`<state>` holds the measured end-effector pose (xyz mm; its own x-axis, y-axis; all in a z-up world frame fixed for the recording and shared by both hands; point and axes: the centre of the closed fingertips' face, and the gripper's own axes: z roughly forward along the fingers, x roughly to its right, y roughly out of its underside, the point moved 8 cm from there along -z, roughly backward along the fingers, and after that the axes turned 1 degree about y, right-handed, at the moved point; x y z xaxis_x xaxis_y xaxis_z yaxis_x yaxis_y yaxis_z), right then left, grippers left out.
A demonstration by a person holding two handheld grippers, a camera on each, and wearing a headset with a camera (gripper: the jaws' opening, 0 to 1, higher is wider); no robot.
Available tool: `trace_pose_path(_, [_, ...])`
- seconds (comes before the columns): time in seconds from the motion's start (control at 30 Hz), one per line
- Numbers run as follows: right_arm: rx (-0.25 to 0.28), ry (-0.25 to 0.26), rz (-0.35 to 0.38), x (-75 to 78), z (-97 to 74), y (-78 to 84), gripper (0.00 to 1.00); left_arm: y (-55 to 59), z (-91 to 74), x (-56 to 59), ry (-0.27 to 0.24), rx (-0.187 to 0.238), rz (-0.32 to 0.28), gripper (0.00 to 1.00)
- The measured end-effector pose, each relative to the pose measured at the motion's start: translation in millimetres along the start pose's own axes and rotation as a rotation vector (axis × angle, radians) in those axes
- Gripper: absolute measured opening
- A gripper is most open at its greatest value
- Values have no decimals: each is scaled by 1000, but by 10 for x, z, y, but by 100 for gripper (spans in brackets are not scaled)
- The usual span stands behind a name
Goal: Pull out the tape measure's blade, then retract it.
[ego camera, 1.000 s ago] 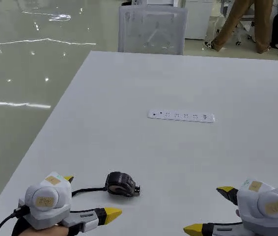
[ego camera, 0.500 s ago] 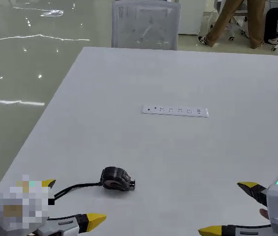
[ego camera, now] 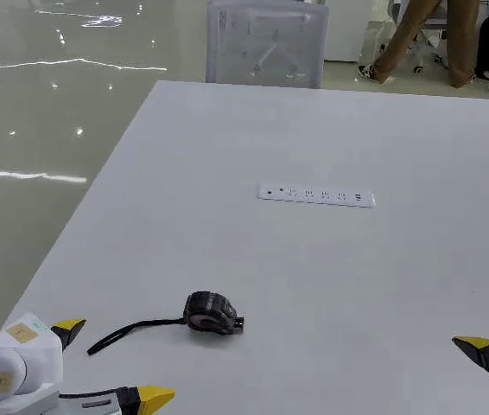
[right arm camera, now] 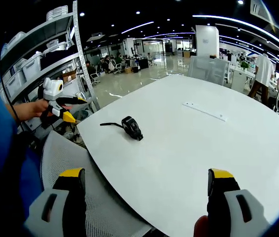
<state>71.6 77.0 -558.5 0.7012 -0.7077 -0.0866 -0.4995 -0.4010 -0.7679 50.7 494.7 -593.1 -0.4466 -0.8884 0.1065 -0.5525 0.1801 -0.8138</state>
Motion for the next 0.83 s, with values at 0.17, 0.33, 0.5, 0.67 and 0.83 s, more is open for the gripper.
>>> trace_pose_path(0.17, [1,33,0,56,-121,14,100,52,-43,-10,-2,-5,-6,100])
trace_pose_path(0.33, [6,61,-4,84,-200,18,100,77,-92,-54,-5,-4,-16,100])
trace_pose_path(0.5, [4,70,0,98,-224,35,100,79,-122,-54,-10,-1,-20,100])
trace_pose_path(0.67, [3,73,0,95,-244,48,100,55,-164,-13,-1,-6,-12,99])
trace_pose_path(0.83, [4,72,-3,102,-245,59,100,29,-195,2,-10,-8,0,100])
